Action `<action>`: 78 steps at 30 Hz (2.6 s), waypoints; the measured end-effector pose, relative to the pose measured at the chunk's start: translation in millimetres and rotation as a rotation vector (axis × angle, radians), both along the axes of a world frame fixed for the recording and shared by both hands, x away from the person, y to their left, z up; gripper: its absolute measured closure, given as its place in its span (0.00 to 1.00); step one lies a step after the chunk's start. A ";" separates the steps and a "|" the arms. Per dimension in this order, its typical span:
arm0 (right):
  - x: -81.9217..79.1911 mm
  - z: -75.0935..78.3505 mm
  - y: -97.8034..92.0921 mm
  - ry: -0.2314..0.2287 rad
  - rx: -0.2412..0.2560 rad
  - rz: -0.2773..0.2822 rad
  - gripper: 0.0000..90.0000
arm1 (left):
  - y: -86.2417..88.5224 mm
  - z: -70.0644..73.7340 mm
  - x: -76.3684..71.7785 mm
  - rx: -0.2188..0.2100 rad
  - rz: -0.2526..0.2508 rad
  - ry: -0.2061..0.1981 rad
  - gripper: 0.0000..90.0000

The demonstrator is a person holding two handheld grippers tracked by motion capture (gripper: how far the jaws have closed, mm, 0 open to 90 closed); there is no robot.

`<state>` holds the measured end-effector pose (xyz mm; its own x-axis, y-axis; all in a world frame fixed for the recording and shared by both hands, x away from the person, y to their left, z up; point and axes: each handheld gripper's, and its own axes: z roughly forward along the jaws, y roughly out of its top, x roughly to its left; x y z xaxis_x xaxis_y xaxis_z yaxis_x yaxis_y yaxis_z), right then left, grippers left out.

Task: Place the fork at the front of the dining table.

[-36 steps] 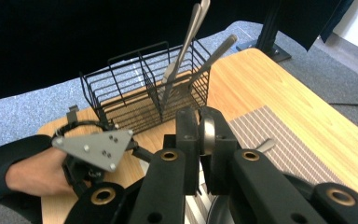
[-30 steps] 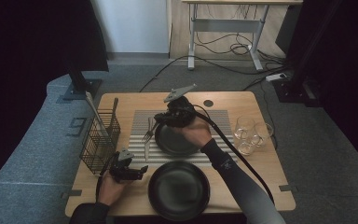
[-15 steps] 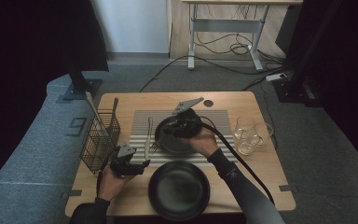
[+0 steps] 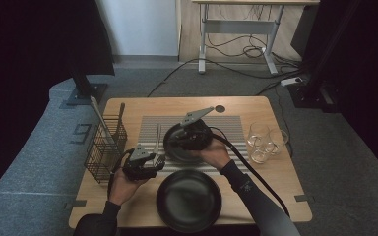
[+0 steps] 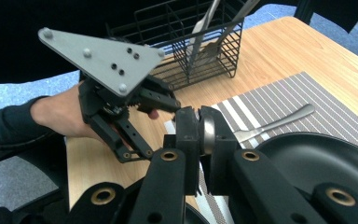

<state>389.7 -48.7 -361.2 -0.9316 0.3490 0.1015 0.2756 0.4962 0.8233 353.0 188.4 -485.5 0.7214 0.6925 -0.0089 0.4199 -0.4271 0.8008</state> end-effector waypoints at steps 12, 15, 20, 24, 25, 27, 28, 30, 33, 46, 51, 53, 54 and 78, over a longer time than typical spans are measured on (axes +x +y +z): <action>1.1 0.3 -0.4 -0.007 0.008 0.010 0.95 | 3.2 -1.2 -0.7 -0.053 -0.035 0.042 0.80; 1.9 -0.4 -0.2 -0.005 0.007 0.011 0.95 | 3.4 -1.4 -0.5 -0.057 -0.033 0.059 0.82; 4.6 -0.8 -1.3 0.000 0.011 0.002 0.92 | 5.5 -0.9 -0.8 -0.071 -0.030 0.070 0.85; 7.1 -1.1 -2.5 0.005 0.018 -0.006 0.91 | 8.6 -0.4 -0.4 -0.096 -0.022 0.083 0.87; 7.5 -1.3 -2.6 0.006 0.020 -0.007 0.90 | 9.5 -0.4 -0.1 -0.104 -0.020 0.087 0.88; 7.9 -1.5 -2.8 0.002 0.019 -0.013 0.88 | 13.4 -0.4 0.8 -0.137 -0.010 0.103 0.91; 8.7 -1.9 -3.7 -0.003 0.017 -0.023 0.86 | 15.8 -0.4 1.1 -0.156 -0.007 0.108 0.98; 9.2 -2.3 -4.7 0.001 0.028 -0.028 0.84 | 20.1 0.4 1.4 -0.181 0.005 0.105 0.99; 9.1 -2.7 -4.3 0.000 0.027 -0.029 0.84 | 19.0 0.9 0.2 -0.165 0.020 0.091 0.99; 10.0 -19.2 1.9 0.014 -0.020 -0.103 0.48 | 19.5 2.9 -2.9 -0.129 0.107 0.034 0.99; 11.3 -35.3 5.2 0.128 0.043 -0.114 0.48 | 14.3 2.5 -5.2 -0.093 0.124 0.015 0.99; 11.1 -37.6 5.4 0.131 0.044 -0.116 0.49 | 11.9 2.7 -6.2 -0.082 0.125 0.007 0.99; 10.2 -41.2 5.3 0.131 0.045 -0.125 0.50 | 10.9 2.7 -6.6 -0.080 0.126 0.005 0.99; 0.7 -78.8 6.1 0.135 0.138 -0.220 0.85 | -5.6 -3.6 -9.4 -0.039 0.127 -0.010 0.99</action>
